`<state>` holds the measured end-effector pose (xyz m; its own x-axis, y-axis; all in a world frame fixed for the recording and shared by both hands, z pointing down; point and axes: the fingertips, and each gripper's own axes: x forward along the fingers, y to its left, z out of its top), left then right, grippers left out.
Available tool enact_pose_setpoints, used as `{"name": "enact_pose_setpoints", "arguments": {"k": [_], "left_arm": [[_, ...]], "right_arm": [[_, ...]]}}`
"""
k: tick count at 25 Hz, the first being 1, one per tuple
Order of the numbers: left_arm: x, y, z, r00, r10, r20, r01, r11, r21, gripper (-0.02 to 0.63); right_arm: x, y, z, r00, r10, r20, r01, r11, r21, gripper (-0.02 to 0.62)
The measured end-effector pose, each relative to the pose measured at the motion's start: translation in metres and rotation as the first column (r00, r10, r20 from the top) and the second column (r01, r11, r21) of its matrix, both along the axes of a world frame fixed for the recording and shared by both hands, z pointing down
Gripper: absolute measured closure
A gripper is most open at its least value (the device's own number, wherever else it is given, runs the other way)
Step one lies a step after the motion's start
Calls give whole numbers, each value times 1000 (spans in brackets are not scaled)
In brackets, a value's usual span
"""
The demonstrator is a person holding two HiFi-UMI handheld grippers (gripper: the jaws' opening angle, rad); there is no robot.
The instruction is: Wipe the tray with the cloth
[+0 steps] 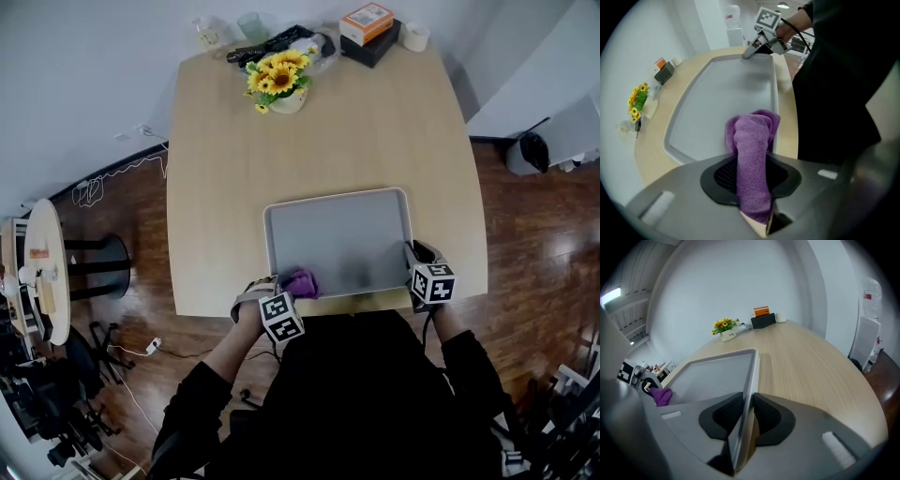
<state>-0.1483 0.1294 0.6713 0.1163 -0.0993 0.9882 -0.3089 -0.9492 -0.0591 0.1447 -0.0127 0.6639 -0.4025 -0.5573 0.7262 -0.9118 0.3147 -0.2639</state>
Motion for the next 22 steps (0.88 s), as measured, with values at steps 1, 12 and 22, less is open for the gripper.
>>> {"name": "enact_pose_setpoints", "arguments": {"k": [1, 12, 22], "left_arm": [[0, 1, 1, 1000, 1, 1, -1, 1000, 6, 515], [235, -34, -4, 943, 244, -228, -260, 965, -42, 514], [263, -105, -2, 890, 427, -158, -440, 896, -55, 508]], "right_arm": [[0, 0, 0, 1000, 0, 3, 0, 1000, 3, 518], [-1, -1, 1, 998, -24, 65, 22, 1000, 16, 518], [0, 1, 0, 993, -47, 106, 46, 999, 11, 514]]}}
